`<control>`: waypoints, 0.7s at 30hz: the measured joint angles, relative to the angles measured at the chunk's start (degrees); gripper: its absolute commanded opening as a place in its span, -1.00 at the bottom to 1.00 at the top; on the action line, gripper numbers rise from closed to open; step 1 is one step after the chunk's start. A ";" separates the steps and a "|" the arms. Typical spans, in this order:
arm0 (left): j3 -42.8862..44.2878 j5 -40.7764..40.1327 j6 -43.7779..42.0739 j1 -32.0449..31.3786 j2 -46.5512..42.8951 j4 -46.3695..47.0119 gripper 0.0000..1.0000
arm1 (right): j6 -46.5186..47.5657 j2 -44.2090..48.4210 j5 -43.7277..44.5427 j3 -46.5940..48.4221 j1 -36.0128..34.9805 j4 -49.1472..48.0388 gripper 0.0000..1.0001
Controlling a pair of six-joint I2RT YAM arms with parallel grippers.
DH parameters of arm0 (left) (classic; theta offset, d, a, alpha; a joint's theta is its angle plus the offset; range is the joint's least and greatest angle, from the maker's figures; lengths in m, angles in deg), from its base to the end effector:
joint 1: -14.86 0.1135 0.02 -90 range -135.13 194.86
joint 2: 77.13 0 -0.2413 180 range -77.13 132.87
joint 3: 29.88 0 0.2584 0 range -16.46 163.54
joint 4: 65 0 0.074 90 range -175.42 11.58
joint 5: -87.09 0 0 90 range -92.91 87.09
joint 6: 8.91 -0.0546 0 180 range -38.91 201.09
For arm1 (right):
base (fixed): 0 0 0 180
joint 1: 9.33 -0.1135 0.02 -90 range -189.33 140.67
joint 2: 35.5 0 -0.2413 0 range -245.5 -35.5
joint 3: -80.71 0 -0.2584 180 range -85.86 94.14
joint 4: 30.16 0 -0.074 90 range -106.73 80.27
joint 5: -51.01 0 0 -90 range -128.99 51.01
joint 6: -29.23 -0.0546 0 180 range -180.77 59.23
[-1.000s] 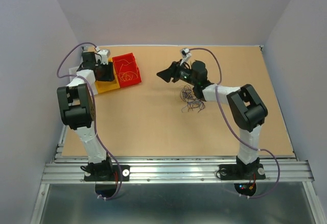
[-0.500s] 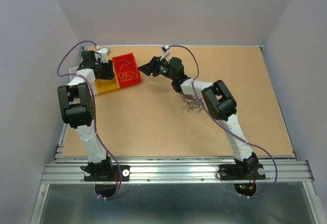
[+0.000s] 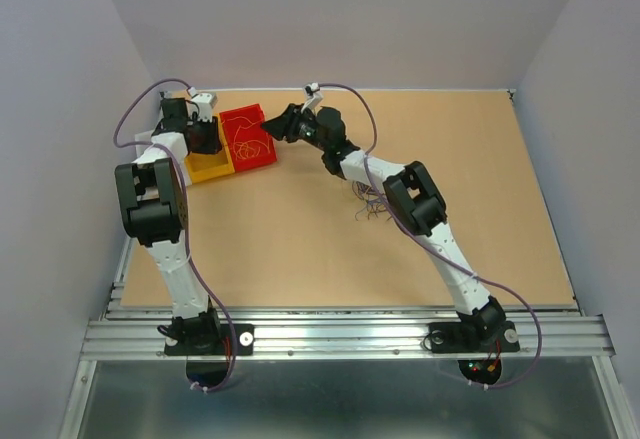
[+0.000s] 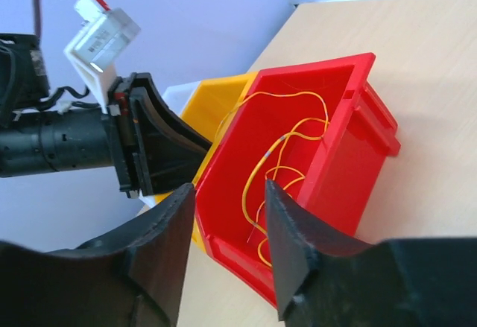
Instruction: Untangle the cables
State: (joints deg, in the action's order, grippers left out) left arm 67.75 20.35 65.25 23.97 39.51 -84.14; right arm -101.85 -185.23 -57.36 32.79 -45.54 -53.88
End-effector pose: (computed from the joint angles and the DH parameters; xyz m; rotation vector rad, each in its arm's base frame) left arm 0.4676 0.0531 0.1683 0.3443 2.1545 -0.2083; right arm 0.4737 0.3682 0.1701 -0.2183 1.6025 1.3064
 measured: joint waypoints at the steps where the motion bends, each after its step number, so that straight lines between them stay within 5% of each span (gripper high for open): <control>1: 0.26 0.13 0.07 0.00 0.00 0.02 -0.49 | 0.09 -0.24 0.20 0.28 -0.11 0.48 -0.17; 3: 0.42 0.48 -0.09 0.00 0.00 0.13 -0.71 | 0.04 -0.61 0.90 0.85 -0.31 1.18 -0.27; 10: 0.44 1.53 -0.28 0.00 0.00 -0.11 -0.99 | 0.50 -0.72 2.73 0.90 -0.87 2.25 -0.96; 21: 0.02 2.64 -0.63 0.00 -0.35 -0.04 -1.00 | 3.15 -0.72 5.38 0.83 -2.23 2.91 -0.99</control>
State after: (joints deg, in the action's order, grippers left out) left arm 67.77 23.00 64.62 23.97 39.16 -84.18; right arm -98.70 -185.95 -51.98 33.62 -47.77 -50.97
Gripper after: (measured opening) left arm 0.021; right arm 0.012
